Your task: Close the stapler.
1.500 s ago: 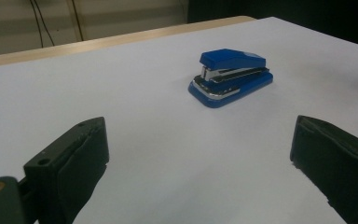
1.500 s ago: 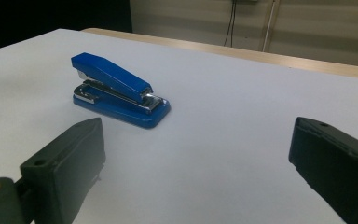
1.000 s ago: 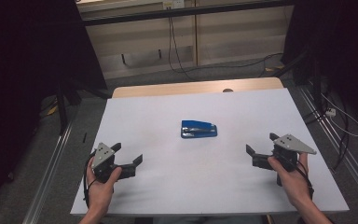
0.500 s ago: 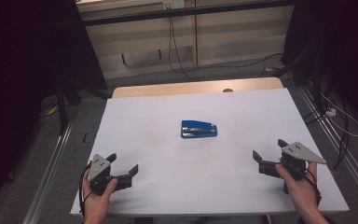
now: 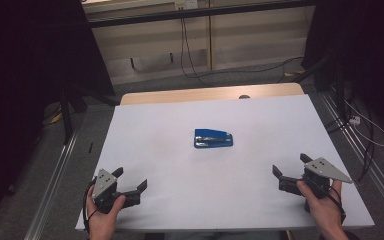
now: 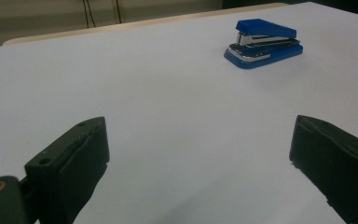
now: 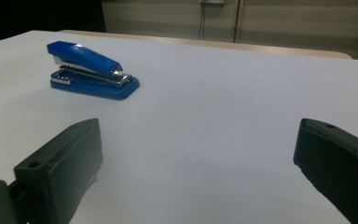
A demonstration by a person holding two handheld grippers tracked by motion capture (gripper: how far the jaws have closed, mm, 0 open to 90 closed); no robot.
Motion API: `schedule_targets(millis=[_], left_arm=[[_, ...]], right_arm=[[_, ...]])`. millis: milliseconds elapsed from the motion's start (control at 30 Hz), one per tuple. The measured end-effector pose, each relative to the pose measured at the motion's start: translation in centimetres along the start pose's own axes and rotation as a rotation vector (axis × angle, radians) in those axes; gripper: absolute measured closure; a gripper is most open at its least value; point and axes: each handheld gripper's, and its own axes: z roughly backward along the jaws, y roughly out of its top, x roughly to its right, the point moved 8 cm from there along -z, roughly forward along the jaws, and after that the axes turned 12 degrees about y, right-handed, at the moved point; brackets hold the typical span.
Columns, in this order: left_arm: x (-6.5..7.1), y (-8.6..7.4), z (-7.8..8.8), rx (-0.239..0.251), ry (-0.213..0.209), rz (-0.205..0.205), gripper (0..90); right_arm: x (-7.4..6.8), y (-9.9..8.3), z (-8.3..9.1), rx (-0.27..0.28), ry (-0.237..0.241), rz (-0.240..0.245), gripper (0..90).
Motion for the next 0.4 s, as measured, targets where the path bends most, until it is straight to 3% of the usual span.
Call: schedule_targets(millis=[167,400], left_arm=[[0.04,0.3,-0.1,0.013,0.0,-0.001,4.8],[0.08,0.37,-0.18,0.009,-0.008,-0.007,4.8]], right_arm=[[0.37,0.17,-0.17,0.01,-0.014,-0.011,1.0],[0.1,0.18,-0.38,0.009,0.002,-0.015,1.0]])
